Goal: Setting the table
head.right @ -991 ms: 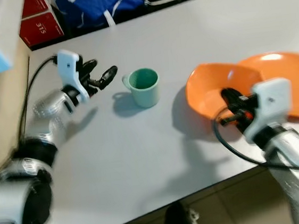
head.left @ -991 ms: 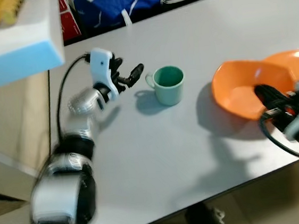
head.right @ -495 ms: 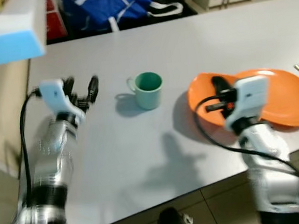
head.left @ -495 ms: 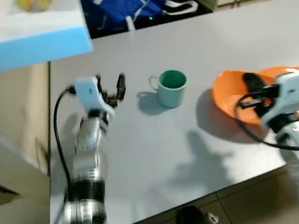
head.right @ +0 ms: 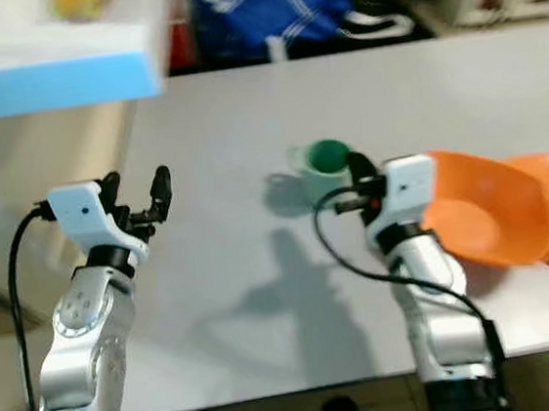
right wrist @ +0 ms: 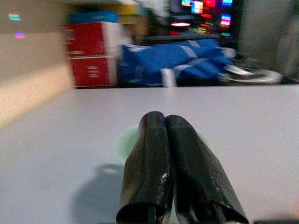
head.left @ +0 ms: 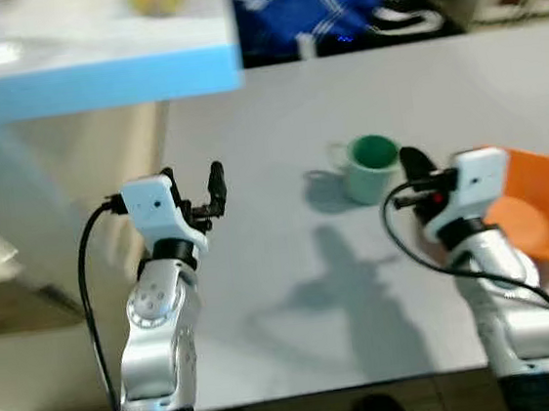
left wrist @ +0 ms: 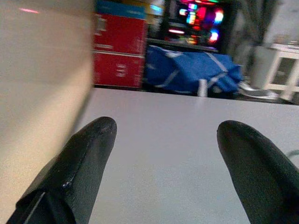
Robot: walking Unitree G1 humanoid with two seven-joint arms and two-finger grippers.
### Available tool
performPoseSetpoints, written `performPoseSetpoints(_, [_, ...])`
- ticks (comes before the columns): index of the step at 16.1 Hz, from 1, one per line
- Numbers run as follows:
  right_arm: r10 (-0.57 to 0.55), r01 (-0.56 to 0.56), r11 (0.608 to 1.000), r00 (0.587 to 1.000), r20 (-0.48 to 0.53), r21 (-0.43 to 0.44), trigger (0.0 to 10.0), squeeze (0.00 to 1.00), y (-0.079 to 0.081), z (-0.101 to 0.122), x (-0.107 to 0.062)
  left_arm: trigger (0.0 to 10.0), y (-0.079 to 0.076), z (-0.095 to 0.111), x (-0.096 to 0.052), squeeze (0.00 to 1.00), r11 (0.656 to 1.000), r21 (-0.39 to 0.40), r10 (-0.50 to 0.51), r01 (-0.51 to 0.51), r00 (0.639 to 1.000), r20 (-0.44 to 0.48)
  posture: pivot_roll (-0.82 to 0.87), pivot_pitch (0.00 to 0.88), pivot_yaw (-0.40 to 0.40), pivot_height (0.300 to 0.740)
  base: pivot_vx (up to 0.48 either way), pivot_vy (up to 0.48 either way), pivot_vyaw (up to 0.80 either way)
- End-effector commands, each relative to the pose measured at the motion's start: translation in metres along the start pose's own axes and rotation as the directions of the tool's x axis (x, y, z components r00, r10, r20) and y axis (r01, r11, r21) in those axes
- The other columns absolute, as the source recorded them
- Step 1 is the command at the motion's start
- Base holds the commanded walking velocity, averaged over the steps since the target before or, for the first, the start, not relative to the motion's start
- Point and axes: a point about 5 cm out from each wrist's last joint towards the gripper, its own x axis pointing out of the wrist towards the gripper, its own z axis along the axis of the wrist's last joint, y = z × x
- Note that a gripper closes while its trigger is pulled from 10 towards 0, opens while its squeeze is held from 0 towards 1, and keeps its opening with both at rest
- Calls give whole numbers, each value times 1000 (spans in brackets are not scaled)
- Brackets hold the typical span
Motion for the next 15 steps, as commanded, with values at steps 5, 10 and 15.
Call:
performPoseSetpoints(5, [37,-37,999,999,0,-19,10000,0,15,-6,8,10000,-6,-2,-8,0,999,-5,-41,41,998,-46,-225,0,88,740,0,0,0])
performPoseSetpoints(10, [42,-42,999,999,-1,-29,10000,0,19,-11,10,10000,-2,-13,-11,0,999,20,-44,47,994,-103,-219,0,93,740,0,0,0])
performPoseSetpoints(15, [60,-60,998,998,-6,-25,10000,0,25,-14,13,10000,-2,-10,-8,0,998,18,-55,57,993,-105,-203,0,89,740,0,-192,0])
